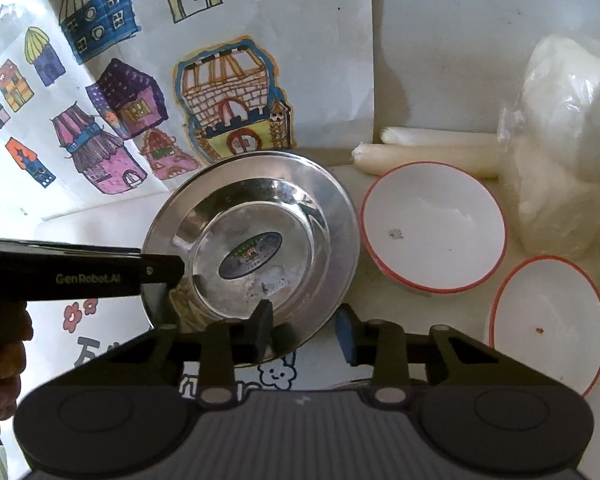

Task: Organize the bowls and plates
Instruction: 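Grasp the rim of the small labeled steel plate with the left gripper, then lift the small plate, set it on the plate stack, open the left gripper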

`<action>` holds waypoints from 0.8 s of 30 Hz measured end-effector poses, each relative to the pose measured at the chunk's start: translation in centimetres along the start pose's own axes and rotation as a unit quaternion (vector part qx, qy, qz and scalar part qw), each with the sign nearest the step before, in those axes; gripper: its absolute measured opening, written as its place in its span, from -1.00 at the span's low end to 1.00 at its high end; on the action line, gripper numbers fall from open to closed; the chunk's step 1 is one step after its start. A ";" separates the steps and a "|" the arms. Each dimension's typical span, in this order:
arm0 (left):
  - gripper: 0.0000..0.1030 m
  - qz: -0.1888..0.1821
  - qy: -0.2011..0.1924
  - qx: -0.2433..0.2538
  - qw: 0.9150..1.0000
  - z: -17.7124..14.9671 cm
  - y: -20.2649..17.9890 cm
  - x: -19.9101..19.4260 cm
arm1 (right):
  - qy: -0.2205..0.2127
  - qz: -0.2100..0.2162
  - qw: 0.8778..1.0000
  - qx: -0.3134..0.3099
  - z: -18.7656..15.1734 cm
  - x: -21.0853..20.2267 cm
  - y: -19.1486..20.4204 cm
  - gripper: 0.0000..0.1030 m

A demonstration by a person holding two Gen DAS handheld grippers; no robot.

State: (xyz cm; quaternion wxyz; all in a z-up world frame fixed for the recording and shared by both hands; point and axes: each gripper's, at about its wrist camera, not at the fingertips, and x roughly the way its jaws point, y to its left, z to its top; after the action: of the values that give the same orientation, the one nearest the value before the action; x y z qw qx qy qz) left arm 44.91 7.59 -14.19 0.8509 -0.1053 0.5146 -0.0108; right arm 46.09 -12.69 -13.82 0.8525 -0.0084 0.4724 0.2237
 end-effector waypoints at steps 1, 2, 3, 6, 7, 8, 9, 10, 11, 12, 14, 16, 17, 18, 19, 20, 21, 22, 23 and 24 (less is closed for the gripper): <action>-0.47 -0.006 0.002 -0.004 1.000 -0.1 0.1 -0.1 | 0.001 0.002 1.000 -0.002 0.0 -0.1 0.0 -0.36; -0.47 -0.009 0.005 -0.007 1.000 -0.2 0.1 -0.1 | 0.000 0.003 1.000 -0.004 0.0 -0.2 0.0 -0.40; -0.47 -0.008 0.005 -0.009 1.000 -0.3 0.1 -0.2 | 0.001 0.001 1.000 -0.008 0.0 -0.4 0.1 -0.41; -0.48 -0.007 0.009 -0.010 1.000 -0.9 0.1 -0.7 | 0.004 0.003 1.000 -0.015 -0.2 -0.7 0.2 -0.45; -0.48 -0.006 0.009 -0.011 1.000 -1.2 0.1 -1.0 | 0.004 0.006 1.000 -0.016 -0.3 -0.9 0.3 -0.46; -0.48 -0.005 0.009 -0.012 1.000 -1.5 0.2 -1.4 | 0.005 0.009 1.000 -0.017 -0.5 -1.0 0.3 -0.47; -0.48 -0.004 0.009 -0.013 1.000 -1.8 0.4 -1.8 | 0.005 0.013 1.000 -0.019 -0.6 -1.2 0.4 -0.47; -0.48 -0.003 0.007 -0.015 1.000 -2.1 0.4 -2.1 | 0.004 0.017 1.000 -0.021 -0.8 -1.3 0.4 -0.47; -0.48 -0.002 0.007 -0.016 1.000 -2.3 0.4 -2.4 | 0.003 0.021 1.000 -0.023 -0.9 -1.5 0.4 -0.47; -0.48 0.000 0.006 -0.017 1.000 -2.5 0.5 -2.7 | 0.003 0.026 0.999 -0.024 -1.0 -1.7 0.4 -0.47; -0.48 0.005 0.002 -0.017 1.000 -3.0 0.4 -3.2 | 0.003 0.034 0.999 -0.025 -1.2 -2.0 0.4 -0.47; -0.47 0.009 -0.002 -0.016 1.000 -3.3 0.1 -3.7 | -0.001 0.042 0.999 -0.024 -1.4 -2.4 0.4 -0.47; -0.47 0.010 -0.005 -0.015 1.000 -3.5 -0.1 -4.0 | -0.003 0.046 0.999 -0.023 -1.4 -2.7 0.3 -0.47; -0.46 0.011 -0.008 -0.015 1.000 -3.7 -0.2 -4.3 | -0.005 0.048 0.999 -0.022 -1.4 -2.9 0.3 -0.47; -0.45 0.012 -0.011 -0.015 1.000 -3.8 -0.4 -4.6 | -0.007 0.051 0.998 -0.022 -1.4 -3.2 0.2 -0.47; -0.45 0.013 -0.015 -0.014 1.000 -3.9 -0.6 -4.9 | -0.012 0.054 0.998 -0.023 -1.5 -3.5 0.1 -0.47; -0.45 0.013 -0.019 -0.013 1.000 -3.9 -0.8 -5.1 | -0.016 0.057 0.998 -0.025 -1.5 -3.9 0.0 -0.47; -0.44 0.013 -0.023 -0.012 1.000 -3.9 -1.0 -5.4 | -0.019 0.059 0.998 -0.027 -1.5 -4.3 0.0 -0.47; -0.44 0.012 -0.026 -0.012 1.000 -4.0 -1.2 -5.7 | -0.022 0.060 0.998 -0.029 -1.6 -4.7 -0.1 -0.47; -0.44 0.012 -0.029 -0.012 0.999 -4.1 -1.4 -6.1 | -0.024 0.062 0.997 -0.030 -1.6 -5.0 -0.3 -0.47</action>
State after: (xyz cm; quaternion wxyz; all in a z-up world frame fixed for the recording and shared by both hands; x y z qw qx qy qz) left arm 38.62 6.31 -10.44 0.8642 -0.1094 0.4911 0.0086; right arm 42.61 -15.17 -10.70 0.8477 0.0009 0.4442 0.2900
